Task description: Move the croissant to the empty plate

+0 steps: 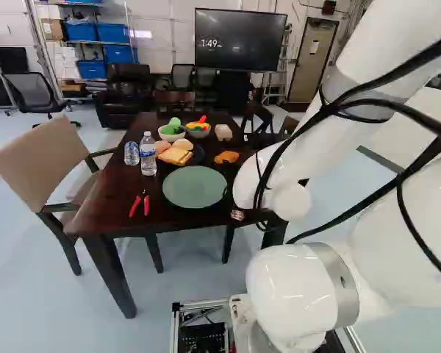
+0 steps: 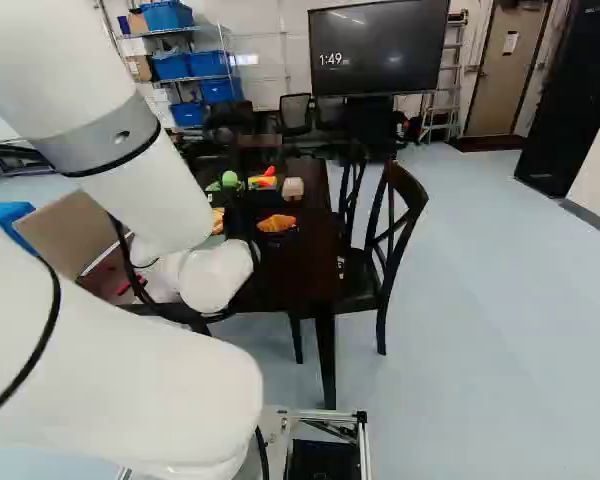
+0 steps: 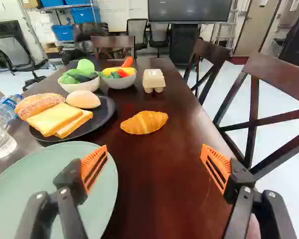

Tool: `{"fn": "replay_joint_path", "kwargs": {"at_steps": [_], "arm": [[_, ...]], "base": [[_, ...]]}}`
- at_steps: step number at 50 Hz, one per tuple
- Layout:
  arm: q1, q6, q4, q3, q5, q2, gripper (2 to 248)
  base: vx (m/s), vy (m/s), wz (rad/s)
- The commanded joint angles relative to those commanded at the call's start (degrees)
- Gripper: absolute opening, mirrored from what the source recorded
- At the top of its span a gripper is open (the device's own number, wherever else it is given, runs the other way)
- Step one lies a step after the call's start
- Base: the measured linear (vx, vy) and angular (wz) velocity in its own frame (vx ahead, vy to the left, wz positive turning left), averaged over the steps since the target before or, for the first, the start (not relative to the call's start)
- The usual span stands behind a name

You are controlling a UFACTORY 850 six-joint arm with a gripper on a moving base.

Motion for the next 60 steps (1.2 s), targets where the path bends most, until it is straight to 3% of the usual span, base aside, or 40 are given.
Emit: {"fn": "replay_joint_path", "kwargs": {"at_steps": [15, 45, 60], "arm": [[0.01, 0.0, 0.0, -1.34, 0.0, 0.72, 247], [1.35, 0.0, 0.0, -10.4, -0.11, -4.72, 247], [2.44, 0.0, 0.0, -15.16, -2.37, -7.64, 247]], "base": [[0.0, 0.0, 0.0], [0.0, 0.0, 0.0], [0.0, 0.0, 0.0]]}}
